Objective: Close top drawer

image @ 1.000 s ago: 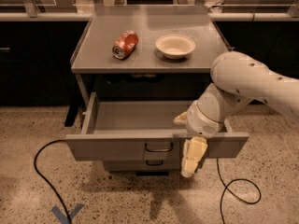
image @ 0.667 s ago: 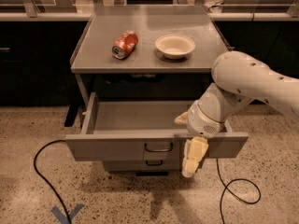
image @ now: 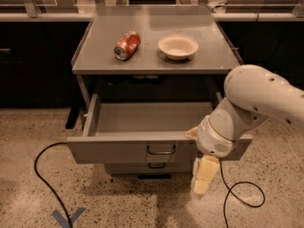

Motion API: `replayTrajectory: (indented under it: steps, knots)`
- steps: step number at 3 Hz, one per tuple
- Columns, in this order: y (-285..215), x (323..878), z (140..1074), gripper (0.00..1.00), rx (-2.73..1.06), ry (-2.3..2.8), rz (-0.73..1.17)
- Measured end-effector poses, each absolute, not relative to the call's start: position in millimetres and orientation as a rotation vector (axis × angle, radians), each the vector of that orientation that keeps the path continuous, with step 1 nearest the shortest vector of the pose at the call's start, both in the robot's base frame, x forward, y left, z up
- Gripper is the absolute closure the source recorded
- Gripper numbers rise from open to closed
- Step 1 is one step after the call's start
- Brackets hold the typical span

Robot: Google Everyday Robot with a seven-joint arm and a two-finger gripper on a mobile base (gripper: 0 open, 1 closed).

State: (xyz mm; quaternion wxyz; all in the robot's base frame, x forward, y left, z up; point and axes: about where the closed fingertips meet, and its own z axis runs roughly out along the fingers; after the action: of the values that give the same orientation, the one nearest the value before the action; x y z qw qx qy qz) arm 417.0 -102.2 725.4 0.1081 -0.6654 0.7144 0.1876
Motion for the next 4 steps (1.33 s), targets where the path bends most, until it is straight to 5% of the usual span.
replayTrajectory:
  steps: [4]
  knots:
    - [-108,425,659,0.0,-1.974,2.16,0.627]
